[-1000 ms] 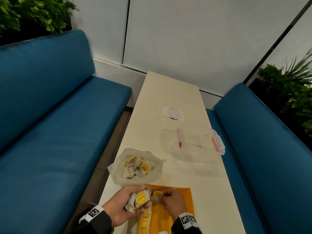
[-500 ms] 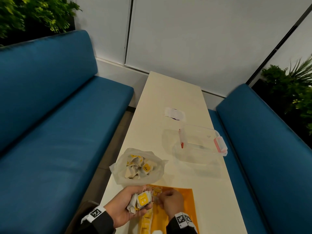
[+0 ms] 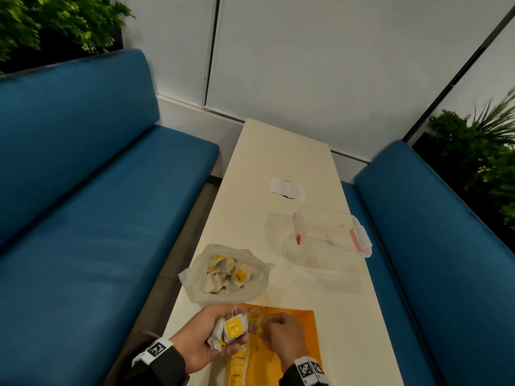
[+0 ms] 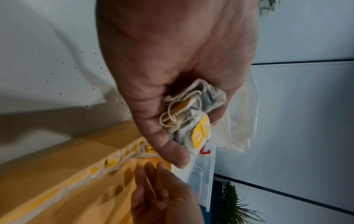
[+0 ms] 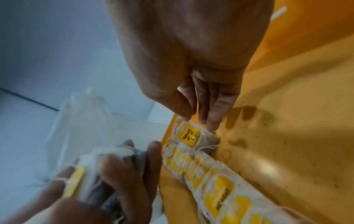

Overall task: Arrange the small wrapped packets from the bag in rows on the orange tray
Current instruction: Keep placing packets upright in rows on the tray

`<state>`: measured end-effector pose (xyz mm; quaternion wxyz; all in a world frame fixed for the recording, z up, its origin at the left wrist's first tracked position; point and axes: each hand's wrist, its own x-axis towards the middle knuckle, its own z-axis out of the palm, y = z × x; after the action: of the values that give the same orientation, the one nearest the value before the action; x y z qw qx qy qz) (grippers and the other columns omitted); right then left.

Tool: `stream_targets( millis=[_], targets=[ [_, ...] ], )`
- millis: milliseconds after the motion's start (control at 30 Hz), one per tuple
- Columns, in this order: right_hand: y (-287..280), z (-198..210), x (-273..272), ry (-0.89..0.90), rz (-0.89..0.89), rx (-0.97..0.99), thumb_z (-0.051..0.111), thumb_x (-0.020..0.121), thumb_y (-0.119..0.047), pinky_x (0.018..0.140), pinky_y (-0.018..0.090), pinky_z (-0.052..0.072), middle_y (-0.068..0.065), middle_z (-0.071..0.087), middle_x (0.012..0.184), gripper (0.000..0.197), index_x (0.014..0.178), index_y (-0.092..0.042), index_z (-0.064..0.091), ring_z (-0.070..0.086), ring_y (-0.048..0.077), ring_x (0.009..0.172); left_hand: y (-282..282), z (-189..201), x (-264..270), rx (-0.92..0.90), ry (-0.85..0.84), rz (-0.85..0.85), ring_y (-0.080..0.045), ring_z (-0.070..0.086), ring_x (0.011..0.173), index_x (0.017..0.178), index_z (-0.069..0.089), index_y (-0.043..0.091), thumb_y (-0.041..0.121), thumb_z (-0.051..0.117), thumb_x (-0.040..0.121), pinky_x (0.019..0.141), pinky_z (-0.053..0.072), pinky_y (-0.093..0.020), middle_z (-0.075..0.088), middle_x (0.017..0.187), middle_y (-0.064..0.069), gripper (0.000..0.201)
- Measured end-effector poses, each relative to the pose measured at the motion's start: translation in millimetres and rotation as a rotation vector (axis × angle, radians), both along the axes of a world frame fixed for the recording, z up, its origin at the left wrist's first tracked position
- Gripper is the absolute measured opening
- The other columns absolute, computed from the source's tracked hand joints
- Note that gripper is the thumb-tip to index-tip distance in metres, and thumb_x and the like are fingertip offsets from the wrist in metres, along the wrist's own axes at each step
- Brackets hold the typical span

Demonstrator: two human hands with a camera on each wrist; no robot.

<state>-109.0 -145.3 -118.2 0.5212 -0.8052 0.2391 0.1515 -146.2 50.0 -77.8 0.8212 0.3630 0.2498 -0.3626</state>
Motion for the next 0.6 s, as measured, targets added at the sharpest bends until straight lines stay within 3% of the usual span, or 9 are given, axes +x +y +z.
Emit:
stream_targets(
  millis=[133, 267, 400, 600],
  targets=[
    [-4, 32, -12, -0.280, 0.171, -0.055, 0.075, 0.081, -0.016, 0.070, 0.025, 0.056, -0.004, 0.073, 0.086, 0.011, 0.087, -0.024, 0.071, 0.068, 0.014, 0.078, -3, 4, 2, 0.020, 0.001, -0.028, -0.027, 0.071, 0.074, 0.104, 0.078, -0.002, 0.030, 0.061, 0.094, 0.056, 0.059, -0.031, 0.072, 0.103, -0.022, 0.037],
    [-1, 62, -23, -0.394, 0.507, -0.050, 0.077, 0.069, -0.035, 0.070, 0.014, 0.047, -0.016, 0.062, 0.099, 0.027, 0.096, -0.037, 0.072, 0.061, 0.008, 0.084, -7, 7, 3, 0.024, 0.017, -0.048, -0.027, 0.071, 0.076, 0.108, 0.076, 0.002, 0.032, 0.065, 0.093, 0.055, 0.058, -0.031, 0.071, 0.097, -0.018, 0.036],
    [6, 67, -25, -0.377, 0.685, -0.159, 0.078, 0.072, -0.027, 0.078, 0.011, 0.044, -0.017, 0.050, 0.100, 0.032, 0.101, -0.039, 0.072, 0.052, 0.002, 0.088, -11, 8, 2, 0.011, 0.033, -0.053, -0.026, 0.070, 0.075, 0.104, 0.076, 0.006, 0.035, 0.067, 0.091, 0.058, 0.058, -0.032, 0.067, 0.094, -0.015, 0.033],
    [12, 71, -32, -0.478, 0.652, -0.169, 0.074, 0.073, -0.017, 0.075, 0.013, 0.044, -0.014, 0.053, 0.098, 0.017, 0.082, -0.030, 0.070, 0.053, 0.007, 0.085, -9, 12, -1, 0.005, 0.025, -0.012, -0.031, 0.069, 0.076, 0.095, 0.073, 0.005, 0.028, 0.064, 0.094, 0.062, 0.054, -0.035, 0.064, 0.084, -0.017, 0.025]
  ],
)
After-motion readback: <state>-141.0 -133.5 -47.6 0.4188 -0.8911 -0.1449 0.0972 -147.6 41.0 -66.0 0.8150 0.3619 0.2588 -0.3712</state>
